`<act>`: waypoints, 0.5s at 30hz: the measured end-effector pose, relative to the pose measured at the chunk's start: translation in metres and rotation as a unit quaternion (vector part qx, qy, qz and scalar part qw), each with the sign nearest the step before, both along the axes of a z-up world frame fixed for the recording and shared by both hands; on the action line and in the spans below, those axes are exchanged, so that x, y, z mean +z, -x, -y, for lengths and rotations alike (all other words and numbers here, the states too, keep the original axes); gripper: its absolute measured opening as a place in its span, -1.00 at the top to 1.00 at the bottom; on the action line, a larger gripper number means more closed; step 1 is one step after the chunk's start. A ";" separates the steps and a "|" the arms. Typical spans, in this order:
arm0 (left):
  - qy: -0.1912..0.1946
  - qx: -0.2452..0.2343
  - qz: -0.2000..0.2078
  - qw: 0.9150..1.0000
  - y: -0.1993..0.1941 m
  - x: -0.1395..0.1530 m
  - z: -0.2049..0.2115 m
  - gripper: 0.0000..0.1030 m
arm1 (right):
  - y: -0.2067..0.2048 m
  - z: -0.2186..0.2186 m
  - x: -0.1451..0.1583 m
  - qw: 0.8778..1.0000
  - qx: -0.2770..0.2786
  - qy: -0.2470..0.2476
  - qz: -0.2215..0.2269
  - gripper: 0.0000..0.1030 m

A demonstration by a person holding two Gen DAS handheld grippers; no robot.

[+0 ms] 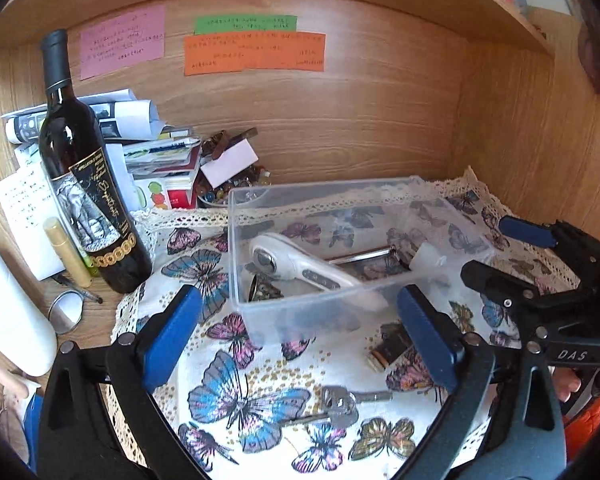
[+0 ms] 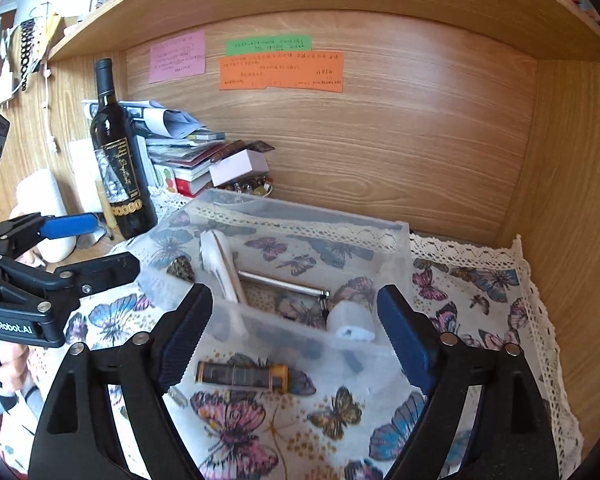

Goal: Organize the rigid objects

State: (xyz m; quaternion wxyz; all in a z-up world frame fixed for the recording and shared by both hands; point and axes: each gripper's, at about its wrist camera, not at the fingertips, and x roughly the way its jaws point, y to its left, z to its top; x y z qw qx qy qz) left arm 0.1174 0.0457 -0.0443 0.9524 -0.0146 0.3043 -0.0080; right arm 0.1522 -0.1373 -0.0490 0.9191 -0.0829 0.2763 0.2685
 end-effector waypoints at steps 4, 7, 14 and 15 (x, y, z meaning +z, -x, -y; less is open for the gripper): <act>-0.008 -0.007 -0.023 1.000 0.011 -0.014 0.002 -0.94 | 0.008 0.004 -0.008 1.000 -0.003 0.009 -0.009 -0.71; -0.014 -0.009 -0.039 0.999 0.019 -0.026 0.005 -0.94 | 0.012 0.008 -0.014 1.000 -0.005 0.016 -0.017 -0.71; 0.012 -0.011 -0.102 0.995 0.022 -0.061 0.000 -0.94 | 0.013 0.012 -0.031 0.998 -0.009 0.027 -0.048 -0.76; 0.018 -0.009 -0.111 0.994 0.022 -0.066 -0.001 -0.94 | 0.013 0.012 -0.034 0.998 -0.009 0.027 -0.052 -0.78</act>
